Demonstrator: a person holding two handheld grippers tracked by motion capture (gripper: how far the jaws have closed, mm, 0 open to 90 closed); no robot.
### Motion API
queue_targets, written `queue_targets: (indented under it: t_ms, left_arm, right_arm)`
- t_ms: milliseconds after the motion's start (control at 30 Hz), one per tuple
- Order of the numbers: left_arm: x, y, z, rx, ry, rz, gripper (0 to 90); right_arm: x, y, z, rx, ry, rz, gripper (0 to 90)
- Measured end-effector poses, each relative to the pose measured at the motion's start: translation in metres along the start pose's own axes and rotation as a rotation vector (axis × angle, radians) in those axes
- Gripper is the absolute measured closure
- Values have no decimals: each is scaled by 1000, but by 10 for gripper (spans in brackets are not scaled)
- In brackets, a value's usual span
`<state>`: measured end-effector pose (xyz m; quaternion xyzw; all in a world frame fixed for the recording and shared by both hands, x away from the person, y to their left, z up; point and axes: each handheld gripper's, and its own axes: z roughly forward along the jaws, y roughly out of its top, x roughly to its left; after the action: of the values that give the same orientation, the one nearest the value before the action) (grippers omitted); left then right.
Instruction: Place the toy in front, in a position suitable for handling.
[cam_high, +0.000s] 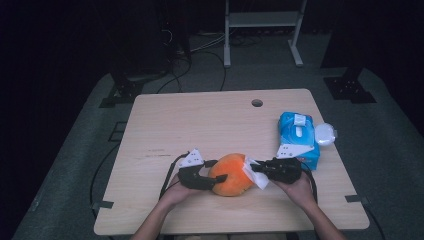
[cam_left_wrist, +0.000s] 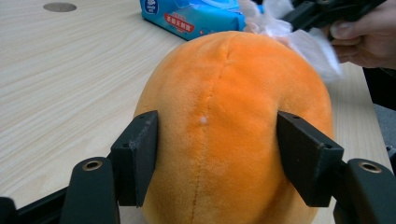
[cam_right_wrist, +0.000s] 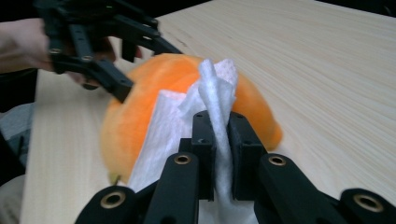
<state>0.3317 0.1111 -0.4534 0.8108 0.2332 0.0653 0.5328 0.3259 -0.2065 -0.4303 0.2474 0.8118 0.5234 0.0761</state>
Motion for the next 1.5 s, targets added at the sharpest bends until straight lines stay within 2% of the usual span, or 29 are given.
queue_targets:
  t_ms: [67,167,233,400,500,567,667,733,800,900,1033,1067,1133,1200,1300,1367,1433,1500]
  left_arm:
    - [0,0,1,-2,0,-3,328]
    - [-2,0,3,-4,-4,-1,329]
    - [-3,0,3,-4,0,-3,330]
    - [0,0,2,-8,0,-10,332]
    - [0,-1,2,-14,-4,-17,332]
    - [0,-1,2,-14,-4,-20,332]
    - [-1,0,4,-15,-1,-8,327]
    - [-4,1,5,-20,4,9,322]
    - [-7,2,7,-21,6,29,321]
    - [-11,3,8,-19,9,47,321]
    - [-18,4,11,-25,14,64,319]
    - [-19,5,11,-22,17,69,319]
    - [-24,6,14,-16,27,86,316]
    - [-28,7,16,-12,26,107,309]
    - [-34,8,18,-13,30,137,301]
    - [-37,8,19,-11,31,150,293]
    - [-35,8,17,-19,12,138,273]
    - [-30,11,14,-34,-4,100,215]
  right_arm:
    - [9,4,1,-14,25,-27,812]
    - [21,10,7,-33,32,-57,813]
    - [24,13,9,-35,10,-72,814]
    - [6,6,5,-15,-50,-7,814]
    - [-4,-2,1,10,-44,30,813]
    - [-4,-3,0,3,-18,32,813]
    - [7,3,3,-31,26,3,811]
    - [14,9,8,-43,19,-21,811]
    - [15,14,11,-54,18,-24,811]
    - [8,12,12,-44,-3,-4,812]
    - [-8,3,6,-1,-54,52,814]
    - [-9,1,4,4,-69,58,814]
    - [-9,1,2,-1,-67,65,814]
    - [-2,5,3,-14,-65,38,814]
    - [14,18,9,-45,-26,-17,814]
    - [19,21,14,-38,-16,-41,814]
    - [19,19,16,-21,-18,-46,814]
    - [14,16,13,-15,-11,-26,814]
